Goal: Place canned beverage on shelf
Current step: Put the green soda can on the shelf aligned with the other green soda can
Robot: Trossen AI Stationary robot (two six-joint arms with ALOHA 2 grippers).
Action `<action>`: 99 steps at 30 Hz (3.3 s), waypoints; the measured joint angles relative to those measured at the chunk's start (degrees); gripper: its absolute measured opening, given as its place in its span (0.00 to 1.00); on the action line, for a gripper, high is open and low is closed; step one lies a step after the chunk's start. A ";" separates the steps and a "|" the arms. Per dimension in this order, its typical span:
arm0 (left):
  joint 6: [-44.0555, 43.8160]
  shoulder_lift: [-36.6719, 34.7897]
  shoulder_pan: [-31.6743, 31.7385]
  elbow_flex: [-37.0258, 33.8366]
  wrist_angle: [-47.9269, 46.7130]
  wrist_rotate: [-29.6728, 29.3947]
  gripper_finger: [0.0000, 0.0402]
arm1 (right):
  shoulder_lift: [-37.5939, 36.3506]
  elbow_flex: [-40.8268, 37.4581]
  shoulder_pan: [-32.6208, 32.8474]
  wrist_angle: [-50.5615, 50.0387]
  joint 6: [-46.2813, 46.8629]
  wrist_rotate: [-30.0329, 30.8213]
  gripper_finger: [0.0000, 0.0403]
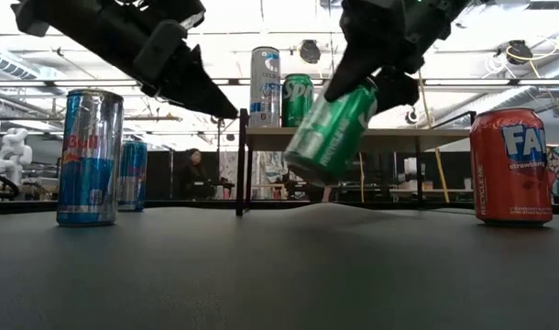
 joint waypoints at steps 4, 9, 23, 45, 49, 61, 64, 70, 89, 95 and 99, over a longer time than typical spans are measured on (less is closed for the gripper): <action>1.07 2.03 0.00 0.00 3.62 3.61 0.86 | 0.00 0.00 -0.65 2.63 -0.46 0.19 0.74; 4.17 5.44 0.00 0.01 10.17 4.42 0.86 | 0.00 0.00 -1.32 4.80 0.77 0.05 0.74; 10.54 11.86 2.43 0.02 28.58 7.76 0.86 | 0.00 0.00 -1.56 10.27 3.02 0.25 0.74; 17.44 15.78 4.66 2.71 30.70 4.93 0.86 | 0.00 0.00 -2.29 13.52 4.31 2.98 0.74; 17.44 15.81 4.66 2.71 30.68 4.40 0.81 | 0.00 0.00 -2.30 13.45 3.34 3.03 0.75; 14.81 15.83 4.66 2.69 31.49 4.33 0.71 | -0.02 0.00 -2.32 13.97 0.53 2.98 0.82; 14.54 15.83 4.66 2.69 31.65 4.31 0.71 | -0.35 0.00 -2.32 14.02 -1.76 3.02 0.82; 14.41 15.82 4.63 2.69 33.29 4.29 0.71 | -1.52 0.02 -2.30 14.00 -4.89 4.50 0.82; 9.90 15.39 4.66 0.47 36.27 9.19 0.71 | -7.56 0.11 -2.19 14.13 -20.47 3.18 0.82; 9.76 15.02 4.61 -1.26 41.87 13.60 0.71 | -11.91 0.09 -1.28 12.77 -24.77 3.39 0.82; 8.00 14.75 5.09 -4.89 49.23 18.39 0.71 | -12.35 -0.47 0.60 11.50 -26.80 6.05 0.82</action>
